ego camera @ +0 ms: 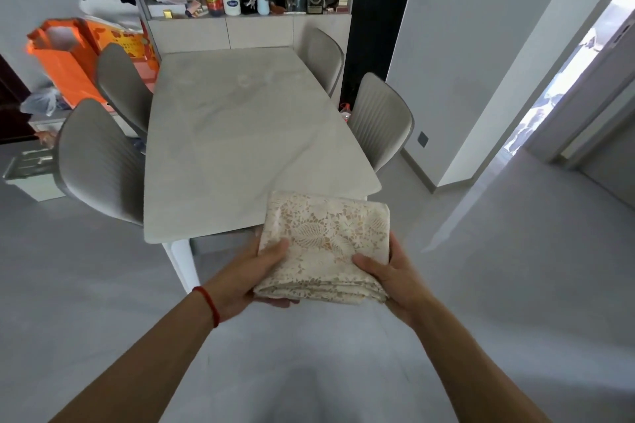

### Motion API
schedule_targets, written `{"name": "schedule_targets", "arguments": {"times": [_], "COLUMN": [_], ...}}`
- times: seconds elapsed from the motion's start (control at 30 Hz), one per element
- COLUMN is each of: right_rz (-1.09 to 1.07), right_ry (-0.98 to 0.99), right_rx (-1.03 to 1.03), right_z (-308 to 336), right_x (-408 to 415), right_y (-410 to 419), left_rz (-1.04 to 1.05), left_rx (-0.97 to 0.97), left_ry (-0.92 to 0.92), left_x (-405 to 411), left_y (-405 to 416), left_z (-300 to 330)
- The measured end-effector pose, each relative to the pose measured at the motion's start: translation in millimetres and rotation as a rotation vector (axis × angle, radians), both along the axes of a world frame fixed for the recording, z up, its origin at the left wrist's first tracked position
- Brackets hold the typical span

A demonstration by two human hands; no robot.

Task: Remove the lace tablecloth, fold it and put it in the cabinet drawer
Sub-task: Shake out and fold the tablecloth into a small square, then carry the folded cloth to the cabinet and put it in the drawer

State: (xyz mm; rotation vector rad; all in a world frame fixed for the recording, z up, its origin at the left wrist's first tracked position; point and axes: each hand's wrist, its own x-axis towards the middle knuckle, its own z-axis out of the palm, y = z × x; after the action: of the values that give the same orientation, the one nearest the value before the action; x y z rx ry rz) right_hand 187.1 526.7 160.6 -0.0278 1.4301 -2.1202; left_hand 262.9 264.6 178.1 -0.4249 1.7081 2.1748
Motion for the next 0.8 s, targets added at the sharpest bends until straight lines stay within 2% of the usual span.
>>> {"name": "schedule_targets", "arguments": {"times": [0.1, 0.23, 0.37, 0.47, 0.63, 0.7, 0.73, 0.8], "right_rz": [-0.02, -0.165, -0.217, -0.126, 0.296, 0.443, 0.51, 0.641], "right_ry": [-0.052, -0.276, -0.251, -0.22, -0.24, -0.113, 0.026, 0.454], "right_rx": [0.045, 0.132, 0.194, 0.168, 0.151, 0.229, 0.272, 0.313], "right_z": [-11.2, -16.0, -26.3, -26.9, -30.5, -24.4, -20.0, -6.2], "right_x": [7.9, 15.2, 11.5, -0.4, -20.4, -20.1, -13.6, 14.9], "right_y": [-5.0, -8.3, -11.7, -19.6, -53.2, -88.8, -110.9, -154.9], "left_rz": [0.027, 0.156, 0.252, 0.402, 0.704, 0.85, 0.918, 1.018], "left_rx": [-0.084, -0.116, -0.118, -0.11, -0.174, -0.249, -0.299, -0.401], "left_ry": [0.049, 0.094, 0.086, 0.042, 0.033, 0.017, -0.003, -0.063], "left_x": [12.5, 20.2, 29.7, 43.2, 105.9, 141.6, 161.5, 205.9], "left_y": [7.1, 17.1, 25.6, 33.6, 39.8, 39.3, 38.8, 36.7], "left_z": [-10.6, -25.7, -26.5, -23.5, -19.7, -14.9, -11.8, -4.4]}}
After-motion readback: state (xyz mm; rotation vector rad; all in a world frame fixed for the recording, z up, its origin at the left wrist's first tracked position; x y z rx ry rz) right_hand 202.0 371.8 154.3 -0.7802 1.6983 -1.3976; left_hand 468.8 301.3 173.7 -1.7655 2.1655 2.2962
